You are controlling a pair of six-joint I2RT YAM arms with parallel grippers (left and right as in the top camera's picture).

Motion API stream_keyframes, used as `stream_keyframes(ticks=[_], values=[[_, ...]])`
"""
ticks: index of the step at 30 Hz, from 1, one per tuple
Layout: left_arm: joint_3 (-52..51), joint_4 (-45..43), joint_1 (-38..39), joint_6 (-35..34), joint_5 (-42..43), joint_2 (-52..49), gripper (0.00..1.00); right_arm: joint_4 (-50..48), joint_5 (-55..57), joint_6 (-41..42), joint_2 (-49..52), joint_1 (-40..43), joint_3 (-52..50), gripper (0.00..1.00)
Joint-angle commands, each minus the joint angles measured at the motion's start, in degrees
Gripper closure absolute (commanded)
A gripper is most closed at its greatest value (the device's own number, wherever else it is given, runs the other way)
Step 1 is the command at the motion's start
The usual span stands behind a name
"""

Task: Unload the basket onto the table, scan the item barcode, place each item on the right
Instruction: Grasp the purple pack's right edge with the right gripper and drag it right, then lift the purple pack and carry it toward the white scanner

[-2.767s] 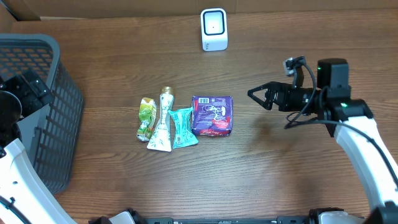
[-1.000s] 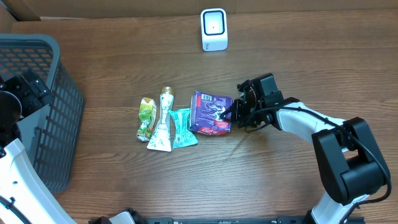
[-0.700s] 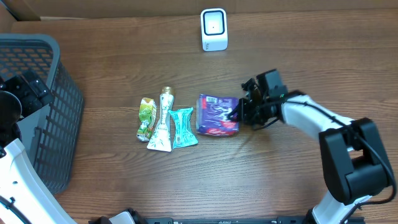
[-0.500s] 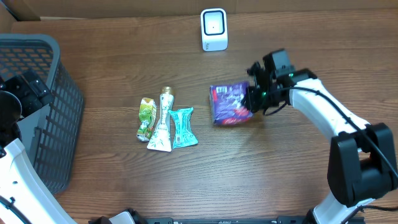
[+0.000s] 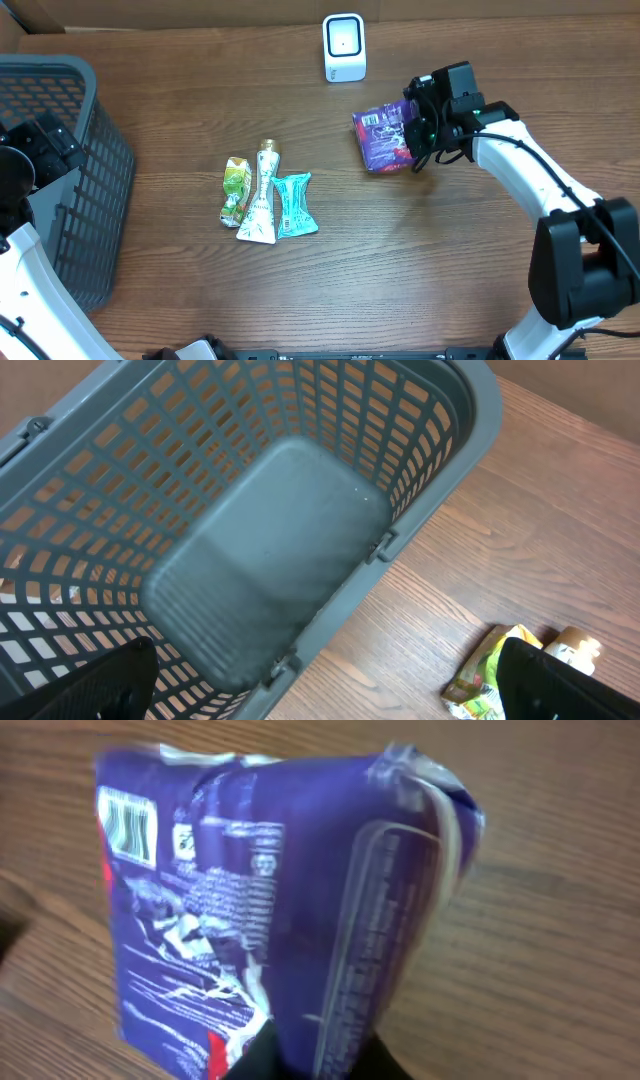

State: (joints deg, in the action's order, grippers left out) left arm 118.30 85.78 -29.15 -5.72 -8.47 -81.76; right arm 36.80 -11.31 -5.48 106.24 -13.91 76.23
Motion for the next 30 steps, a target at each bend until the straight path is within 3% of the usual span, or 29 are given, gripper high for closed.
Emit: stream_keyframes(ticks=[1,3,5,7,11,16,22,30], values=[[0.61,-0.11,-0.09,-0.74,-0.5,0.0,0.01,-0.31,-4.5,4.46,0.52,2.12,1.01,0.69],[0.61,-0.11,-0.09,-0.74,-0.5,0.0,0.0,-0.26,-8.35,5.75,0.52,3.58,1.01,0.58],[0.61,-0.11,-0.09,-0.74,-0.5,0.0,0.0,-0.04,-14.14,5.75,0.52,5.53,1.01,0.38],[0.61,-0.11,-0.09,-0.74,-0.5,0.0,0.0,0.26,-19.34,5.75,0.52,7.98,1.05,0.26],[0.61,-0.11,-0.09,-0.74,-0.5,0.0,0.0,1.49,-25.75,5.77,0.52,13.2,1.05,0.08],[0.61,-0.11,-0.09,-0.74,-0.5,0.0,0.01,4.52,-28.5,5.75,2.51,16.61,0.98,0.08],[0.61,-0.11,-0.09,-0.74,-0.5,0.0,0.0,6.67,-31.47,5.46,9.46,16.13,0.98,0.15],[0.61,-0.11,-0.09,-0.74,-0.5,0.0,0.0,4.83,-39.06,5.4,14.49,14.84,0.92,0.15]])
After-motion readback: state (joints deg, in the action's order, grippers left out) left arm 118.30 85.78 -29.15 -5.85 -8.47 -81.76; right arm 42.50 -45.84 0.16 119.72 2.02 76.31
